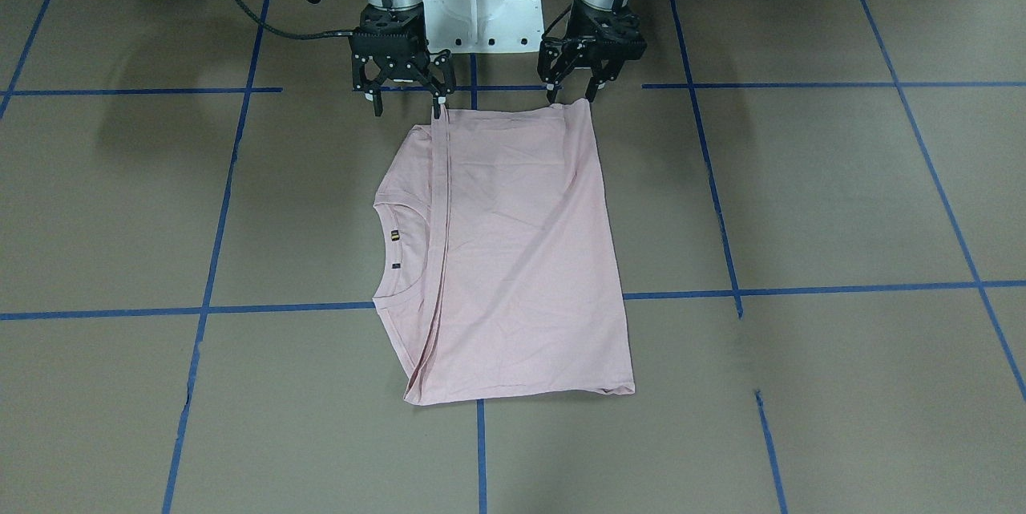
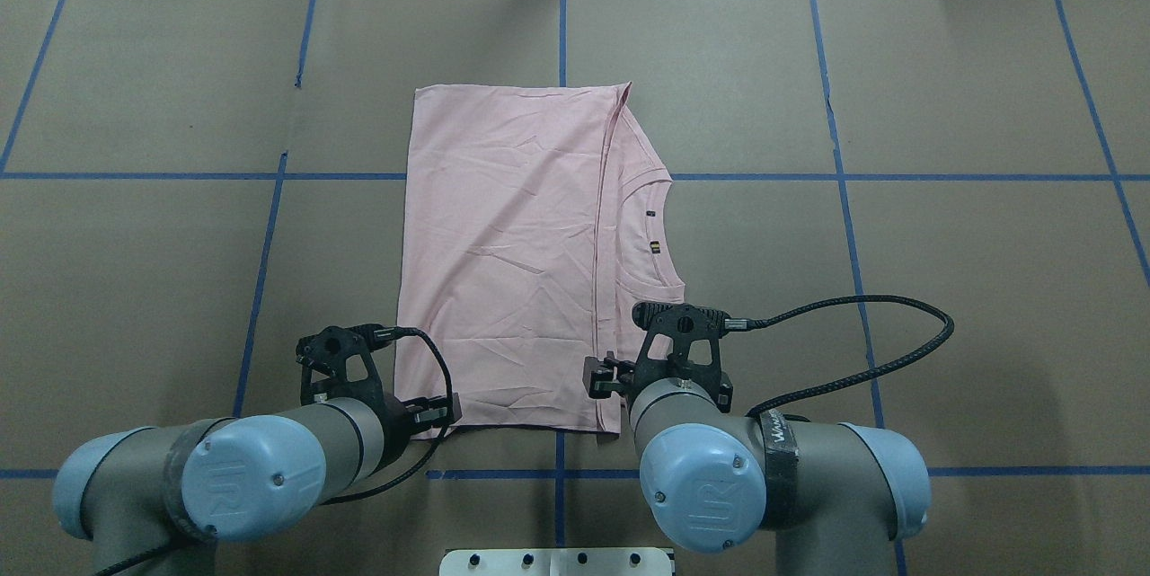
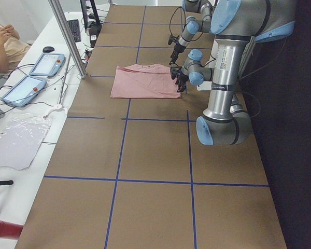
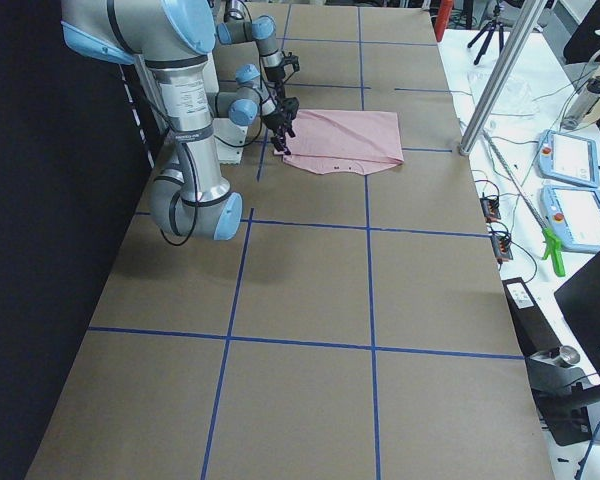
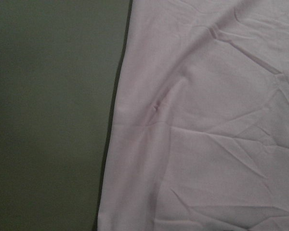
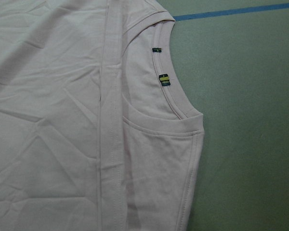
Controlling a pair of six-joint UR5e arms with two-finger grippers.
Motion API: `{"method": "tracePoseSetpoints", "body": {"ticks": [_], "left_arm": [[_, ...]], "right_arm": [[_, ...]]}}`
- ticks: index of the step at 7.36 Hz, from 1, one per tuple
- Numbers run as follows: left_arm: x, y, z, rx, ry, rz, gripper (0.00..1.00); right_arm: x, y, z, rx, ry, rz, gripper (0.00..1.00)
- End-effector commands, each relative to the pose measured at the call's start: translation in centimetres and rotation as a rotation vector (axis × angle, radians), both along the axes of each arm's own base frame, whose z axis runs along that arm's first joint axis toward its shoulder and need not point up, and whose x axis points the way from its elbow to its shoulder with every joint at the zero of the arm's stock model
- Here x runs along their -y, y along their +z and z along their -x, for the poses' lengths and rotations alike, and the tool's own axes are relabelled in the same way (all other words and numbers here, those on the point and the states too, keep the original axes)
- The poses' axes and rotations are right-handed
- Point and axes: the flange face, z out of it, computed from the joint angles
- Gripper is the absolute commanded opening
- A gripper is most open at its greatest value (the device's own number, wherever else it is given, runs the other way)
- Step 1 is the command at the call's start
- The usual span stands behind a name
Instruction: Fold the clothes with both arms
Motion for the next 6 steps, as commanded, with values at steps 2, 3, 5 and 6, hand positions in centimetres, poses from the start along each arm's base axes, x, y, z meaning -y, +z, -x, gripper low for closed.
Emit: {"method": "tracePoseSetpoints", "body": {"ticks": [2,3,5,6], "left_arm": [[0.7,1.3,-0.7,0.047,0.027,-0.038,0.65],[0.6,1.5,-0.8,0.050,0.030,-0.036,0.65],[0.6,2.6,-1.1,0.069,0.030,-0.026,0.65],[0.5,2.8,-1.1,0.072,0.032,-0.024,0.65]], "right_arm": [[0.0,0.1,0.0,0.000,0.000,0.000,1.00],[0.1,0.1,0.0,-0.003,0.002,0.000,1.00],[0.0,0.2,0.0,-0.003,0.001,-0.001,1.00],[0.1,0.2,-0.1,-0.003,0.003,-0.001,1.00]]}}
